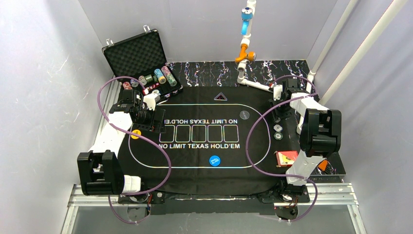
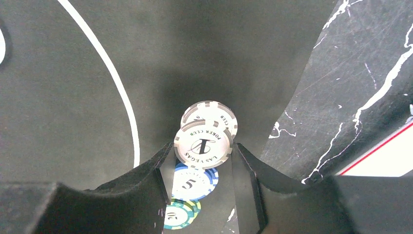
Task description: Distribute texas hold em gaming equipment
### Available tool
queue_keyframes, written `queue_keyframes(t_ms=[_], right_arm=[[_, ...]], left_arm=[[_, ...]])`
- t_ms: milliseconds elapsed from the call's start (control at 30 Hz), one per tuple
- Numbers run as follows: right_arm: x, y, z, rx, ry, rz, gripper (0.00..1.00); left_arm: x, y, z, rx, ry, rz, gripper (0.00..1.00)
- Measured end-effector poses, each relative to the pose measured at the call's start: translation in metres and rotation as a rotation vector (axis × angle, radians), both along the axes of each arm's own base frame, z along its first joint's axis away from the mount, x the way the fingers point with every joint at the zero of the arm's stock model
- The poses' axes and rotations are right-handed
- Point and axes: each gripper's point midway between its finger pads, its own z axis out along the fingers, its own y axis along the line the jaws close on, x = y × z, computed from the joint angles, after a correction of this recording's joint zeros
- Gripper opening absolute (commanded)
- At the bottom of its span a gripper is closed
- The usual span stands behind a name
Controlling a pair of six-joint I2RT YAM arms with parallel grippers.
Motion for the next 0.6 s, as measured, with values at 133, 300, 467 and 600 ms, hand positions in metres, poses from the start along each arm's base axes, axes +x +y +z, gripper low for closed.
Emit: queue_keyframes(t_ms=[133, 300, 467, 600], right_arm=[[0.004, 0.002, 0.009, 0.009, -0.021, 0.007, 0.47], [0.003, 0.008, 0.018, 0.038, -0.034, 0.031, 0.47], [-0.001, 0.027, 0.034, 0.069, -0.057, 0.091, 0.47], [-0.003, 0.062, 0.048, 0.081, -0.094, 0.195, 0.48]], left_arm=[[0.000, 0.000, 0.000, 0.000, 0.001, 0.000, 0.98], [0.000, 0.000, -0.001, 0.000, 0.002, 0.000, 0.98], [0.000, -0.003, -0.001, -0.015, 0.010, 0.001, 0.98], [-0.001, -0.004, -0.004, -0.022, 0.024, 0.002, 0.98]])
